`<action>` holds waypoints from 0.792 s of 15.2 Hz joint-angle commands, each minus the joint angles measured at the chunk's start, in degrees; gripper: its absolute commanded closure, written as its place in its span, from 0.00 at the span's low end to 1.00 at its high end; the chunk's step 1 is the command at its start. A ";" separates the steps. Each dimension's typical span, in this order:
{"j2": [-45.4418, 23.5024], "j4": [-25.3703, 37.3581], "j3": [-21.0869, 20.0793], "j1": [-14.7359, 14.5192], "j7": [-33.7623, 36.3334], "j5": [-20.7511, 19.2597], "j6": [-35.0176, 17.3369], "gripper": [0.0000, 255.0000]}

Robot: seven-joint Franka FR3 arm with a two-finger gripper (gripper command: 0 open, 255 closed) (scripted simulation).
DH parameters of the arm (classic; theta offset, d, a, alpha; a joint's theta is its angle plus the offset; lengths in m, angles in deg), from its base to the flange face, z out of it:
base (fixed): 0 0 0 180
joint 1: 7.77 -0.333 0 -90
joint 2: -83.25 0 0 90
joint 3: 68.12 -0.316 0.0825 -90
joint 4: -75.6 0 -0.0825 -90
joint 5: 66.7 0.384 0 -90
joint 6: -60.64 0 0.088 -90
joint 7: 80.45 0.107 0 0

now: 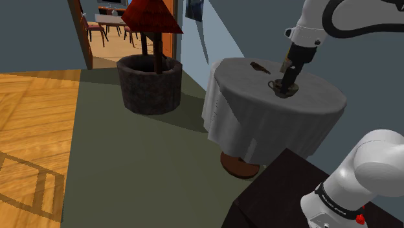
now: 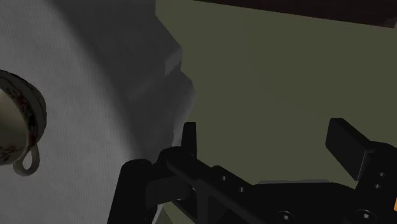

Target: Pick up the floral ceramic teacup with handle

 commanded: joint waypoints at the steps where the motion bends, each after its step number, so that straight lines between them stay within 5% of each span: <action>1: 0.00 0.00 0.00 0.00 0.00 0.00 0.00 0.00; 12: -10.81 0.78 10.86 5.72 -9.72 -8.27 -12.59 0.00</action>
